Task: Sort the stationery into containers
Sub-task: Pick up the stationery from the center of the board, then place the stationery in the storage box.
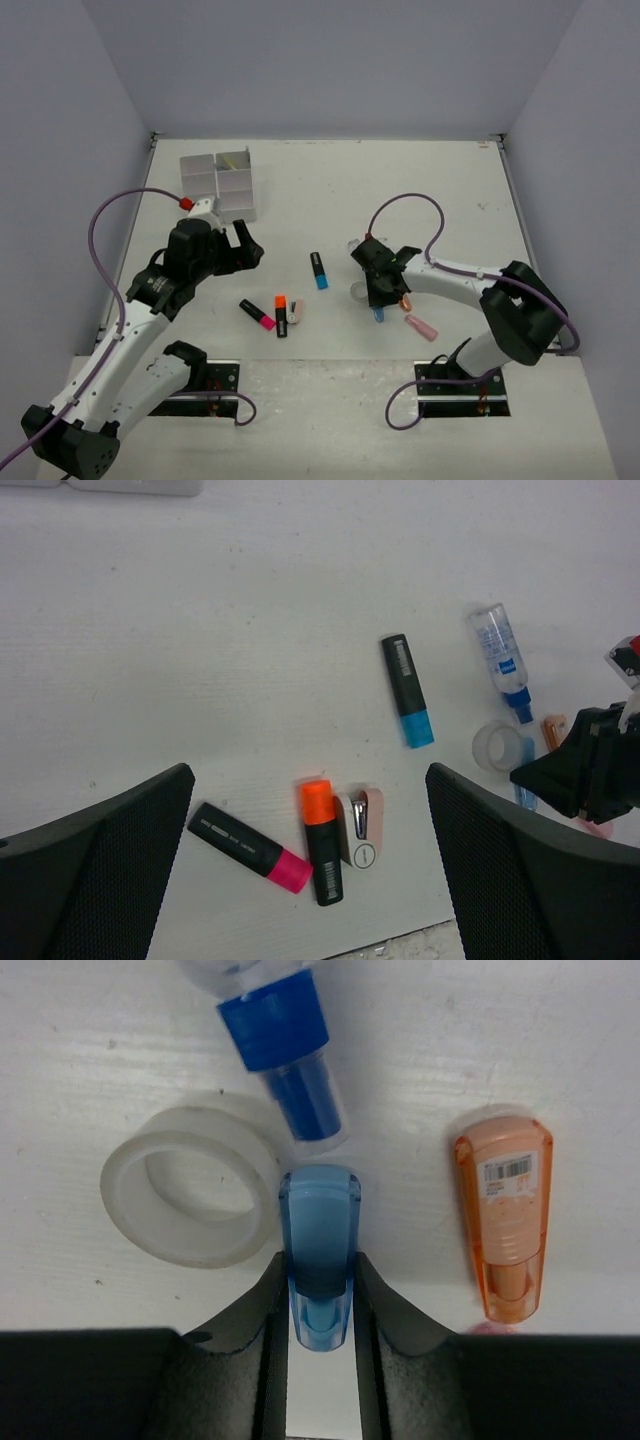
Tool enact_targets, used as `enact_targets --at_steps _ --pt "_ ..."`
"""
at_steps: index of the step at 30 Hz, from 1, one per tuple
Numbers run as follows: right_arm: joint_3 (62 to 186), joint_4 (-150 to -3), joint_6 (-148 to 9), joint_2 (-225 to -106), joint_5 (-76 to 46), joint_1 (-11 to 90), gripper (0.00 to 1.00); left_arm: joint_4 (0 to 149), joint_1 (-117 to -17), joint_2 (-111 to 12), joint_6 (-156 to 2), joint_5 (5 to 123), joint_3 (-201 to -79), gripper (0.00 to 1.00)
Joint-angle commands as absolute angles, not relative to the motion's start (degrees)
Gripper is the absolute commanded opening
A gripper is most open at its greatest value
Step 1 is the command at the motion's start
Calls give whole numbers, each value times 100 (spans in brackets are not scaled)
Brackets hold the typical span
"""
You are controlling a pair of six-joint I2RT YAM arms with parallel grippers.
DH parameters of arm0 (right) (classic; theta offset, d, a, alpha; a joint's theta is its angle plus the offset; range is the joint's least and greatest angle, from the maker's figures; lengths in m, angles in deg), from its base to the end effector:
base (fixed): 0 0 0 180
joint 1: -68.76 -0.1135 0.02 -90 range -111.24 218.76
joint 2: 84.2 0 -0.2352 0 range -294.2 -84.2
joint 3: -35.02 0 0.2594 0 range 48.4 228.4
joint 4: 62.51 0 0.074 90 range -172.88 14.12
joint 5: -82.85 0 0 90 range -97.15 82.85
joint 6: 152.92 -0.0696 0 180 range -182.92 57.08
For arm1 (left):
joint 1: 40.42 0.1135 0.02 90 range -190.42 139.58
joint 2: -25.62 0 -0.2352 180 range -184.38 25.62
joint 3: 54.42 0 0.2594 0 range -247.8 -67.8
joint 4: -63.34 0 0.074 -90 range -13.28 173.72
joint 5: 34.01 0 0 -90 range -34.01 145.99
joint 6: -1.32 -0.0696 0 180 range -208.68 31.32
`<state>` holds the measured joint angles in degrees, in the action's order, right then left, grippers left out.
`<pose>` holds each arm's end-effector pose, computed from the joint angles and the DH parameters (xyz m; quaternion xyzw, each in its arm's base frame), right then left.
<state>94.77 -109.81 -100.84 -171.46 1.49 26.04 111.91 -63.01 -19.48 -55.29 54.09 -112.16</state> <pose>0.2100 0.1797 0.0908 -0.0314 0.9880 0.0283 0.1488 0.2071 -0.0837 0.2526 -0.0913 0.8859 -0.2003 0.4082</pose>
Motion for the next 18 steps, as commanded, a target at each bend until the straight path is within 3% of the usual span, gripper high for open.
enact_targets --at_steps 1,4,10,18 --pt "9705 -11535 -10411 -16458 807 1874 0 10543 -6309 -2111 -5264 6088 -11345 100" --pt "10097 -11397 -10064 -15934 998 1021 0 9319 -6355 -2340 -4632 7225 -11074 100" --pt "10398 -10090 -9197 -15542 1944 -428 0 7389 -6983 -2778 -3718 7937 -10633 99" --pt "10471 -9187 -8903 -15170 2428 -756 0 7066 -7610 -3019 -3718 8000 -10488 79"
